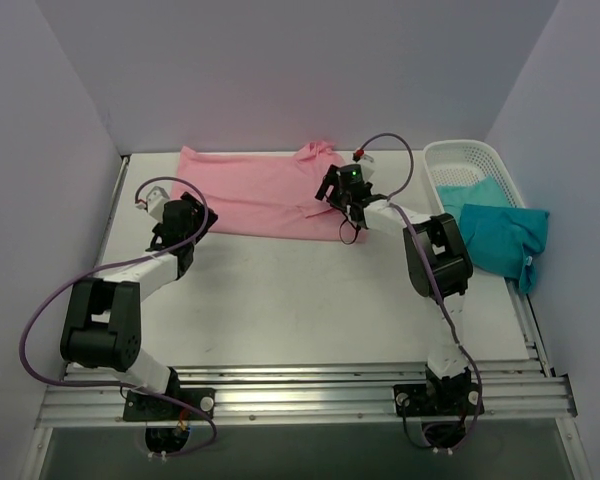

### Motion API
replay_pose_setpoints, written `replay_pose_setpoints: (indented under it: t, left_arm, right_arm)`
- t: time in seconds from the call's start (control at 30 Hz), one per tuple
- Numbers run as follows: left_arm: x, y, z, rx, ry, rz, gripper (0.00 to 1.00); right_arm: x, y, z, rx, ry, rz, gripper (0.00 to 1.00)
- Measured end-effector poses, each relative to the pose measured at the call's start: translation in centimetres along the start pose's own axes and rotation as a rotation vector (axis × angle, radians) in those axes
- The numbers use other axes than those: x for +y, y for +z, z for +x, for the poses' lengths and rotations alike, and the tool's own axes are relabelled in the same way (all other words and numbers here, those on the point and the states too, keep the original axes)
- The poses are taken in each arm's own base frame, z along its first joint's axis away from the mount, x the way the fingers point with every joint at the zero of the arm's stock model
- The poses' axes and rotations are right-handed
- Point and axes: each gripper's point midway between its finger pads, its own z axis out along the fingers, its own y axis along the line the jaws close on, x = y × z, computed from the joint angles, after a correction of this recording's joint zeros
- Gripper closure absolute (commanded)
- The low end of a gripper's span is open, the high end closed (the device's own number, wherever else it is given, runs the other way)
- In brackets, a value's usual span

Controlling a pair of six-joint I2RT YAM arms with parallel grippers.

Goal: Fold and stack the t-shirts
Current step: Fold the flattened tshirt in 1/3 of the way

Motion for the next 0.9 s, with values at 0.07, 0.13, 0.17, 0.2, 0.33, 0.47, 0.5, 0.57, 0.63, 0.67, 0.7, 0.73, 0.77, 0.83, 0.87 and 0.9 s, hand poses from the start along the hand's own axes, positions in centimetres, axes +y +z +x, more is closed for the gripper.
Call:
replay_pose_setpoints:
  t: [0.07,0.13,0.17,0.2,0.33,0.47,0.5,0.57,0.63,0.67,0.7,0.73,0.77,0.83,0.87,0.9]
  left_arm:
    - [0.2,0.1,0.1,0.002,0.003,-0.006,0.1]
    - [0.3,0.2,0.2,0.002,0.005,-0.011,0.1]
    - [0.4,0.2,0.2,0.002,0.006,-0.013,0.1]
    - [0.4,0.3,0.3,0.002,0.006,-0.015,0.1]
    - [0.6,0.5,0.5,0.005,0.01,-0.02,0.1]
    - [0.8,0.8,0.6,0.004,0.018,-0.025,0.1]
    - [0.9,0.9,0.7,0.004,0.019,-0.026,0.1]
    - [1.1,1.1,0.9,0.007,0.022,-0.03,0.1]
    - [1.3,1.3,1.2,0.009,0.026,-0.036,0.1]
    - [1.4,1.4,1.3,0.012,0.027,-0.039,0.1]
    - [1.6,1.6,1.5,0.016,0.03,-0.042,0.1]
    - [1.7,1.7,1.7,0.019,0.032,-0.047,0.1]
    - [1.8,1.8,1.8,0.022,0.035,-0.051,0.1]
    - [2.0,2.0,2.0,0.027,0.038,-0.056,0.1]
    - [2.1,2.1,2.1,0.028,0.039,-0.058,0.1]
    - [2.1,2.1,2.1,0.029,0.04,-0.059,0.1]
  right_arm:
    - [-0.2,0.4,0.1,0.003,0.001,0.004,0.25]
    - [-0.3,0.6,0.3,0.008,0.001,0.004,0.25]
    - [-0.3,0.6,0.4,0.01,0.001,0.003,0.25]
    - [-0.2,0.7,0.4,0.012,0.001,0.002,0.25]
    - [0.3,1.2,0.1,0.007,0.002,-0.011,0.33]
    - [0.8,2.4,-0.2,0.003,-0.001,-0.025,0.59]
    - [0.8,2.6,-0.1,0.006,0.0,-0.026,0.6]
    - [1.0,3.1,-0.1,0.01,0.0,-0.03,0.6]
    - [1.3,3.7,-0.1,0.01,0.001,-0.038,0.59]
    - [1.4,4.0,-0.1,0.01,0.001,-0.04,0.58]
    - [1.5,4.3,-0.2,0.011,0.001,-0.04,0.58]
    - [1.6,4.6,-0.2,0.012,0.001,-0.04,0.58]
    - [1.8,5.1,-0.3,0.013,0.001,-0.041,0.58]
    - [2.2,5.9,-0.8,0.006,0.005,-0.051,0.59]
    - [2.3,6.3,-0.9,0.006,0.007,-0.055,0.6]
    - [2.3,6.7,-1.1,0.003,0.01,-0.057,0.6]
